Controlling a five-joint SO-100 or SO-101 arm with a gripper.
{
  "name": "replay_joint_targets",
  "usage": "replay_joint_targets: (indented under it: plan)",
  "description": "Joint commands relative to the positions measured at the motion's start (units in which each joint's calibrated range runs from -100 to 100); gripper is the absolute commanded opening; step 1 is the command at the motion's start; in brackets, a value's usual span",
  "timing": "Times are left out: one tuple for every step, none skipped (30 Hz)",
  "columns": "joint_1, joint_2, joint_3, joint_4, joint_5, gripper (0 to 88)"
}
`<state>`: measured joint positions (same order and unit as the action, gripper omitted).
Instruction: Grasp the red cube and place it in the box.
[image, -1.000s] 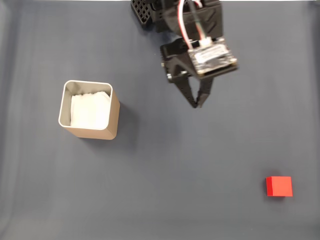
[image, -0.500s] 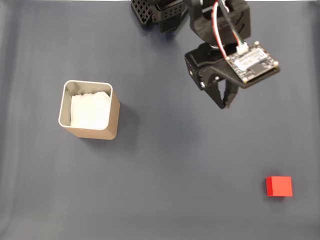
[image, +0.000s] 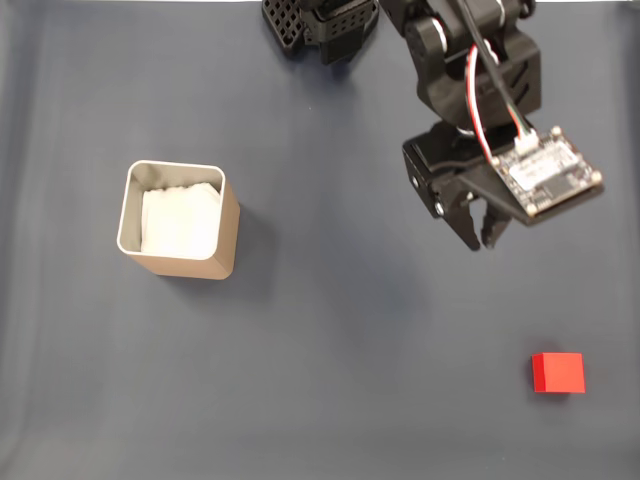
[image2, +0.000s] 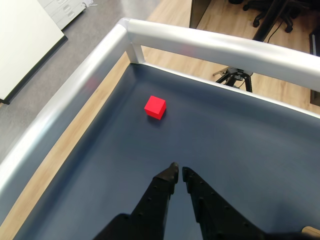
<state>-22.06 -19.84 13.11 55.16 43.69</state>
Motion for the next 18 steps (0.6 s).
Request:
replay_joint_targets:
  plan:
    - [0.8,2.3,-5.9,0.0,-0.8,5.4]
    - [0.8,3.2,-6.6,0.0,-0.9,5.5]
    - [0.8,4.1,-7.2,0.0,-1.0,5.6]
    - [0.8,5.0,-7.8,0.0,-1.1,5.9]
    - [0.8,5.8,-8.6,-0.1,-1.3,6.3]
    - [0.7,6.7,-9.6,-0.1,-1.6,6.9]
    - [0.7,7.6,-10.5,-0.1,-1.8,7.2]
    - [0.6,8.5,-11.4,-0.1,-1.9,7.6]
    - [0.5,9.4,-12.5,-0.2,-2.0,8.0]
    - [0.4,10.2,-13.3,-0.4,-2.0,8.4]
    - [0.4,11.1,-14.1,-0.6,-2.0,8.9]
    - [0.2,11.9,-15.0,-1.0,-2.0,9.6]
    - [0.2,12.7,-15.8,-1.5,-2.0,10.2]
    - [0.2,13.6,-16.5,-1.9,-1.9,11.0]
    - [0.2,14.4,-17.4,-2.3,-1.8,11.7]
    - [0.1,15.3,-18.1,-2.8,-1.7,12.5]
    - [0.1,16.0,-18.5,-3.5,-1.7,13.6]
    - [0.1,16.8,-18.8,-4.2,-1.6,14.6]
